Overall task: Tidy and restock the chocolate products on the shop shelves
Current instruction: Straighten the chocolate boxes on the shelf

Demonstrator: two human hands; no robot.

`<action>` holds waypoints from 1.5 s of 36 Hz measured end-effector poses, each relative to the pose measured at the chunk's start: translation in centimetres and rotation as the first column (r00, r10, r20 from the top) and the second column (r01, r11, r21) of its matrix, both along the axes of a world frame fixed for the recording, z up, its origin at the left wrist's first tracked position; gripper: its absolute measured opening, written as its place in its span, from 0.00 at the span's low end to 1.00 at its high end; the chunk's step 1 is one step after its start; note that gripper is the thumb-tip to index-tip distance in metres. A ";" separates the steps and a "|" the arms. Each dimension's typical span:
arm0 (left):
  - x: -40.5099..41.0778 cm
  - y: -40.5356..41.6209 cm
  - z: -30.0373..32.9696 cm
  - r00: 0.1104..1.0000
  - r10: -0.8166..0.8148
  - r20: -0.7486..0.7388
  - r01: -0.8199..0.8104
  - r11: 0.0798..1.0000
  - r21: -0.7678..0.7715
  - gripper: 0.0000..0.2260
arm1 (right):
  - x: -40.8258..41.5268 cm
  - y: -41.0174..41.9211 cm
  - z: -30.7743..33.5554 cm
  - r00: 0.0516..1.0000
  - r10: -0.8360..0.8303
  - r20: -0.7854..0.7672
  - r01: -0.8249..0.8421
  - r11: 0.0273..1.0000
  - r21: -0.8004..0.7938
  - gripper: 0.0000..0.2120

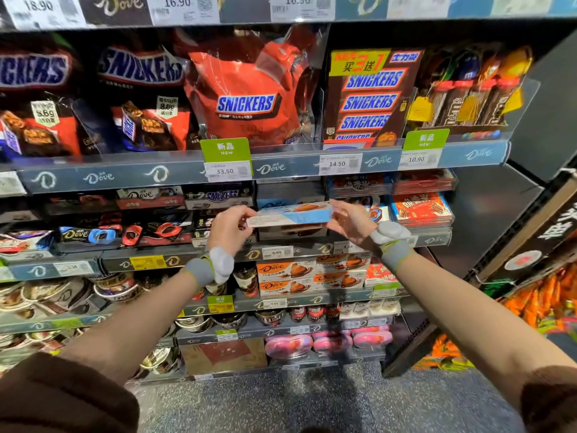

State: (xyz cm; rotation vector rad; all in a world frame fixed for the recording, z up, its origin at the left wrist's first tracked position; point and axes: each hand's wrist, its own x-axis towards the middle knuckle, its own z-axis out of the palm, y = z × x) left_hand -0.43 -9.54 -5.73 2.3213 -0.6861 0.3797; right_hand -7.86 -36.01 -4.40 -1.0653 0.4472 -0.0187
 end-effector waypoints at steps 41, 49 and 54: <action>1.1 -2.2 0.0 0.935 0.127 -0.331 -0.173 0.978 -0.113 0.13 | 2.8 -0.5 -0.2 0.992 -0.026 0.125 0.119 0.554 -0.824 0.20; 1.6 -3.6 -0.3 0.935 0.170 -0.311 -0.182 0.983 -0.008 0.12 | 3.0 -1.6 -1.4 0.998 -0.022 0.051 0.056 0.457 -0.888 0.22; 2.5 -4.4 -0.6 0.905 0.229 -0.358 -0.234 0.972 0.031 0.12 | 3.2 -1.5 -1.3 0.999 -0.017 0.034 0.038 0.418 -0.908 0.22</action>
